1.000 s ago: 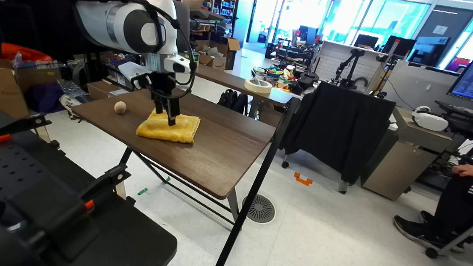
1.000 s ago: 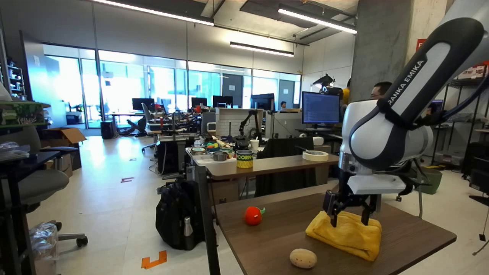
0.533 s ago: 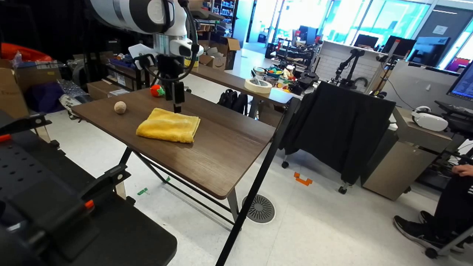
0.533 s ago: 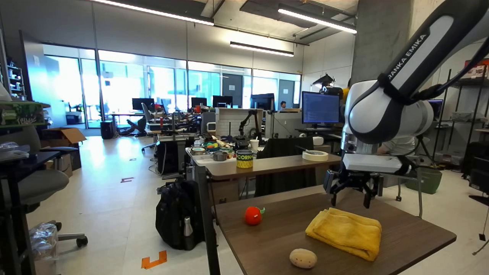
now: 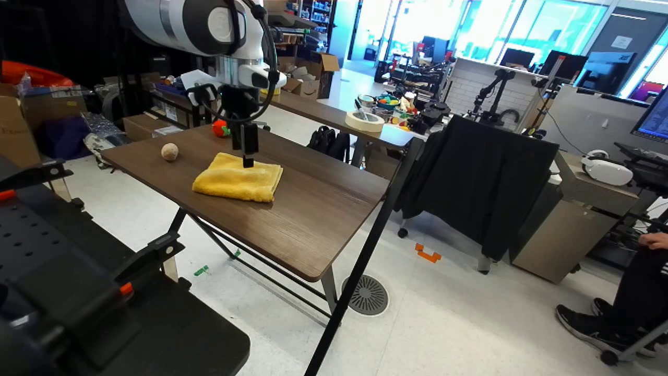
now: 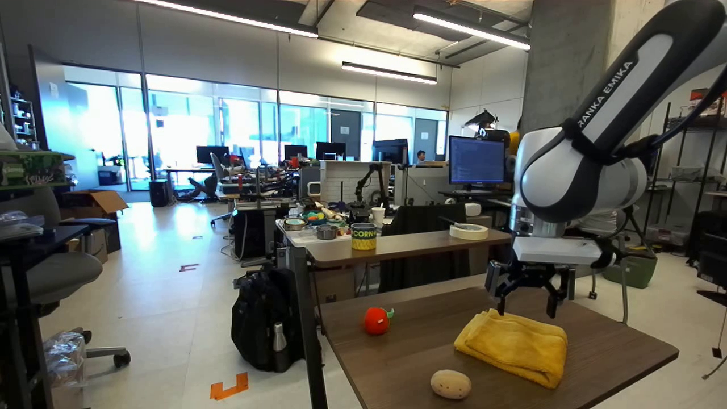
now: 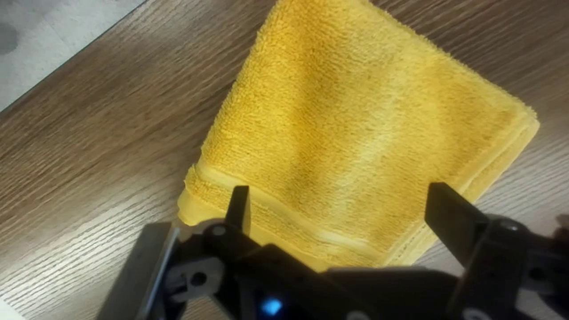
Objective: Wipe the table with the towel
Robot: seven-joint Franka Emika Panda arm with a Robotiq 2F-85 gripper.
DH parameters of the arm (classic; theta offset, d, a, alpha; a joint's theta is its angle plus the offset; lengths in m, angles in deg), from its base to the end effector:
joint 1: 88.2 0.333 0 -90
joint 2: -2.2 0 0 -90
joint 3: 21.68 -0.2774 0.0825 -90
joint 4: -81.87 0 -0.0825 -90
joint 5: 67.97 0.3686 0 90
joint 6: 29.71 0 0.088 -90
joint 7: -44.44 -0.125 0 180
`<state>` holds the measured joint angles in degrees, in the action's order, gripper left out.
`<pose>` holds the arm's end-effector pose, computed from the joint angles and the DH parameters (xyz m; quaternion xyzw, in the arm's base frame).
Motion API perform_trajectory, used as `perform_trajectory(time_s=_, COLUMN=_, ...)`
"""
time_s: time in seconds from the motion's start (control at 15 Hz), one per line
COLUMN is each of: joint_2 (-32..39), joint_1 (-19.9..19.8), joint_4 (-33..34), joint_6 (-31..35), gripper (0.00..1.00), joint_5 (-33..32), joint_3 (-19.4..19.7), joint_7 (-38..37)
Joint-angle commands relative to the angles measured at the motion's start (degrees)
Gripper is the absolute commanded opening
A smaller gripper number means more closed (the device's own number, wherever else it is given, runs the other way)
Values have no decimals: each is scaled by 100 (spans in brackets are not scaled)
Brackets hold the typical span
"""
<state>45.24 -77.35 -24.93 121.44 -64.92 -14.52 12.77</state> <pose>0.5973 0.0362 0.0825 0.9684 -0.2473 0.0230 0.0233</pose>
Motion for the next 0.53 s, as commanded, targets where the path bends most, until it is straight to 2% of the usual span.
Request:
perform_trajectory(time_s=0.0, joint_2=337, joint_1=26, joint_4=229, joint_6=107, gripper=100, joint_5=-24, joint_3=99, joint_7=67)
perform_trajectory(time_s=0.2, joint_2=470, joint_1=-86, joint_4=308, joint_6=81, gripper=100, joint_5=38, joint_3=1, joint_7=310)
perform_trajectory(time_s=0.27, joint_2=378, joint_1=24, joint_4=174, joint_6=49, gripper=100, joint_5=56, joint_3=90, joint_7=154)
perform_trajectory(time_s=0.47, joint_2=470, joint_1=16, joint_4=243, joint_6=50, gripper=100, joint_5=52, joint_3=87, joint_7=223)
